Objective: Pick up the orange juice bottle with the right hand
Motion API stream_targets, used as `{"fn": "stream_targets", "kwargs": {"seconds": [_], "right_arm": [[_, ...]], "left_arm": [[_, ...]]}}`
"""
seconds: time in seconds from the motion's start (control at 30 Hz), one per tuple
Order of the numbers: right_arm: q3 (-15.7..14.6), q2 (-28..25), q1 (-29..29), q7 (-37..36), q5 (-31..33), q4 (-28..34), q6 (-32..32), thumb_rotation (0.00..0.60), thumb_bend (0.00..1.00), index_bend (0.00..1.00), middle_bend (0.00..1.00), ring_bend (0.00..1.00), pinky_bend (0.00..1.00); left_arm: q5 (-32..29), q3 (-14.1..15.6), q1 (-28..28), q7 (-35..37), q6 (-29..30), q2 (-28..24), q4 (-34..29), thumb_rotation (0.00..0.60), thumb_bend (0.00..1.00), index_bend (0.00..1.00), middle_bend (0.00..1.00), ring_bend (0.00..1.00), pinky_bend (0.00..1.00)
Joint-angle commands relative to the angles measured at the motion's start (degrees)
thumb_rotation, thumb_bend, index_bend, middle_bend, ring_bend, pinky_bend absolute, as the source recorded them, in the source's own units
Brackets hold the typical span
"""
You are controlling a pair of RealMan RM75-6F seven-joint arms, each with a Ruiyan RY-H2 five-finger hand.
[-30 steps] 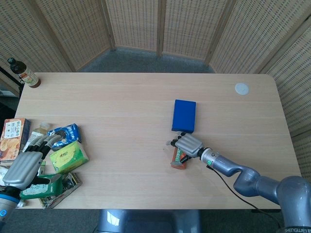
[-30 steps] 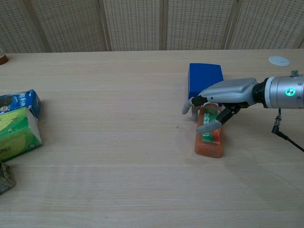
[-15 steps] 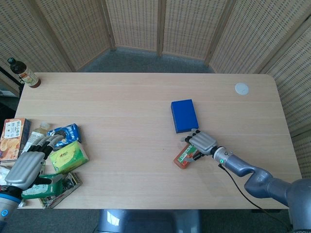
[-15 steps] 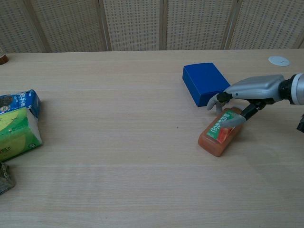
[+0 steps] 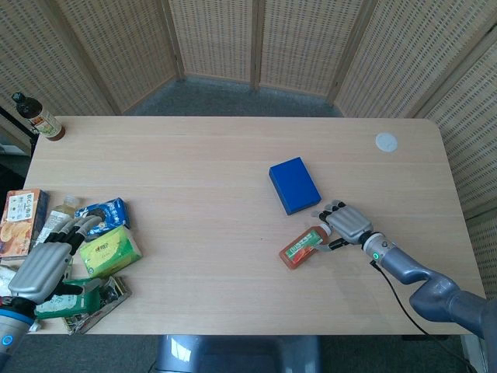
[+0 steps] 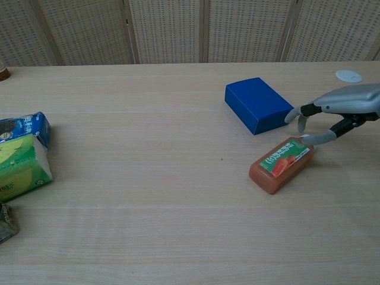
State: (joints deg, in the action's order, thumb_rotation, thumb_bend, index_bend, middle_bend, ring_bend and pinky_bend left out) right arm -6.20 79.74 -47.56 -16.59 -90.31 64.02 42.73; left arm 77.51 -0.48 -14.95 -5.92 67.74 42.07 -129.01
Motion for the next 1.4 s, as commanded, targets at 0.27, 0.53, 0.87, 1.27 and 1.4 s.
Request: {"fn": "stream_targets", "kwargs": {"seconds": [0.27, 0.53, 0.87, 1.27, 1.4], "right_arm": [[0.36, -3.35, -0.37, 6.61, -2.50, 8.41, 1.99, 0.034, 0.38, 0.00, 0.00, 0.00, 0.00], [-0.06, -0.86, 0.36, 6.43, -4.98, 6.49, 4.94, 0.281, 0.55, 0.00, 0.00, 0.00, 0.00], [-2.20, 1.86, 0.89, 6.72, -8.63, 2.57, 7.07, 0.417, 0.54, 0.00, 0.00, 0.00, 0.00], [-3.64, 4.76, 1.86, 4.90, -9.70, -1.94, 8.10, 0.456, 0.51, 0.00, 0.00, 0.00, 0.00], [-4.04, 6.02, 2.26, 3.85, -10.16, -3.78, 8.91, 0.460, 0.50, 0.00, 0.00, 0.00, 0.00]], "left_arm": [[0.39, -0.28, -0.54, 1.50, -0.79, 0.08, 0.91, 0.600, 0.24, 0.00, 0.00, 0.00, 0.00], [0.96, -0.02, 0.01, 2.32, -0.23, -0.59, 0.73, 0.600, 0.24, 0.00, 0.00, 0.00, 0.00], [1.54, 0.06, 0.19, 2.59, -0.03, -1.10, 0.35, 0.600, 0.24, 0.00, 0.00, 0.00, 0.00], [1.26, -0.12, -0.05, 2.86, -0.33, -1.02, 0.13, 0.600, 0.24, 0.00, 0.00, 0.00, 0.00], [1.25, -0.08, 0.11, 3.19, -0.16, -1.09, 0.22, 0.600, 0.24, 0.00, 0.00, 0.00, 0.00]]}}
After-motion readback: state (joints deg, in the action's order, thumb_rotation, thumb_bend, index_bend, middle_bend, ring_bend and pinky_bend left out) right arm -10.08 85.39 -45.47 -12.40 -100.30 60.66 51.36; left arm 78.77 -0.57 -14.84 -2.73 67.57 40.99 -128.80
